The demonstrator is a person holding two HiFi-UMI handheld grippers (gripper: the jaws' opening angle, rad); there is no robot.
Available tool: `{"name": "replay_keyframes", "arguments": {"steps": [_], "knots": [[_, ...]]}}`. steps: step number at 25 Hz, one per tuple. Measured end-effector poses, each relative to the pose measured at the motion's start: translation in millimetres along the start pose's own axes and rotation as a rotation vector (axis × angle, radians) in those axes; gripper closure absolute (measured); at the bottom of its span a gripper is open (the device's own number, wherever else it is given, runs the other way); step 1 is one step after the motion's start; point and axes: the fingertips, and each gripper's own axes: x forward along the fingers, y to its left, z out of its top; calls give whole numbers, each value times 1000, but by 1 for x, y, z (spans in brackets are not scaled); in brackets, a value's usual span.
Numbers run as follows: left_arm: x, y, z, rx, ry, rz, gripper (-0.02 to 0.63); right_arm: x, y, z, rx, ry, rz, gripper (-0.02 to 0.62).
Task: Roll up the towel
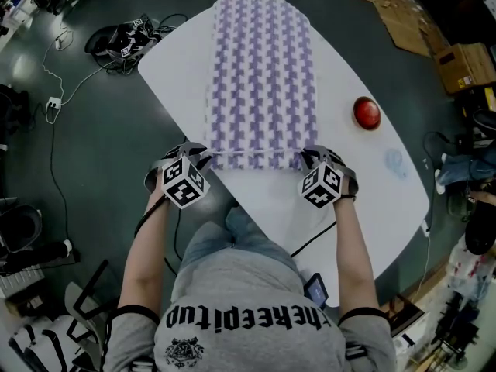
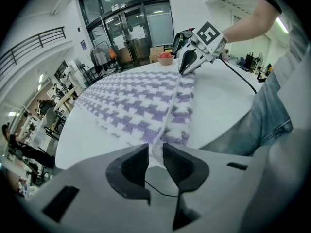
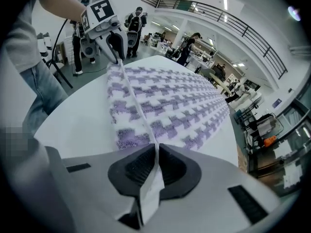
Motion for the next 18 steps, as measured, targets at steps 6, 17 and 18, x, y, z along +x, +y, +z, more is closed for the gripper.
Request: {"name": "replay_keyframes", "arguments": {"steps": [6, 17, 18], "knots": [[6, -5, -6, -12, 20, 31, 503, 6, 8, -7, 2, 11, -14, 575], [9, 4, -4, -61, -3, 69, 471, 7, 1, -7, 129, -25, -8, 575], [8, 4, -3, -69, -11, 66, 471, 5, -2, -6, 172, -42, -4, 574]]}}
